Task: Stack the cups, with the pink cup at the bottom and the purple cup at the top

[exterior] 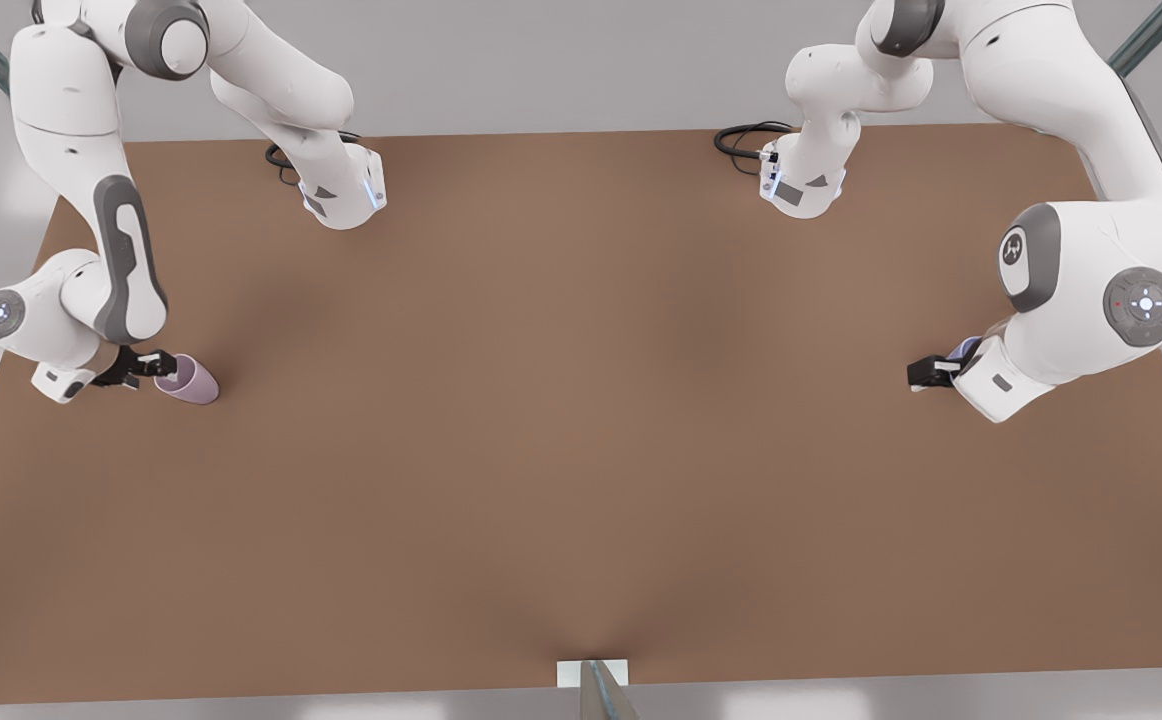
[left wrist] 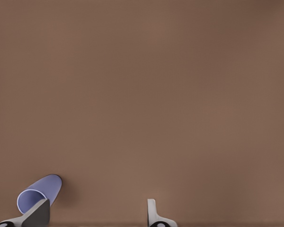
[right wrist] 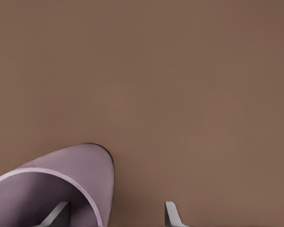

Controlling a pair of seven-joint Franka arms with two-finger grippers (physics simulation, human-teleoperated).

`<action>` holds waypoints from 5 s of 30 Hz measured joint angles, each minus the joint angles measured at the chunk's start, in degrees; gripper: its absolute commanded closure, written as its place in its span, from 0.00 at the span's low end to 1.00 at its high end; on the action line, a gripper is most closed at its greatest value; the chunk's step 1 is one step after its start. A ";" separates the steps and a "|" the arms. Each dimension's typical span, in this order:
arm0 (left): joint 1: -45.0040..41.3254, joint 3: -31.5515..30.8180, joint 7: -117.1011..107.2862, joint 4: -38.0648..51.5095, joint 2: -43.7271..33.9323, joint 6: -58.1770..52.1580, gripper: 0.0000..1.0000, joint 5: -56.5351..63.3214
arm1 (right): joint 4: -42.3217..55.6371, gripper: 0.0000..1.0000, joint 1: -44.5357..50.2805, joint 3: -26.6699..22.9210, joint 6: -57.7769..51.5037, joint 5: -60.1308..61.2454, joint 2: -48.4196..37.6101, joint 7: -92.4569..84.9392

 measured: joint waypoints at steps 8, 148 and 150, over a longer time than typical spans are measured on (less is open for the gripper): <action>0.43 0.00 0.02 0.00 0.26 0.37 0.00 0.00 | -0.52 0.53 0.15 0.18 1.66 0.02 1.09 -2.45; -33.04 -4.39 -35.41 -8.26 13.39 29.06 0.79 -1.21 | 51.69 0.00 16.69 6.36 -44.99 1.45 -1.07 45.04; -33.04 -4.39 -36.06 -8.26 13.66 29.24 0.79 -1.19 | 51.69 0.00 16.69 6.36 -44.92 1.44 -1.07 44.85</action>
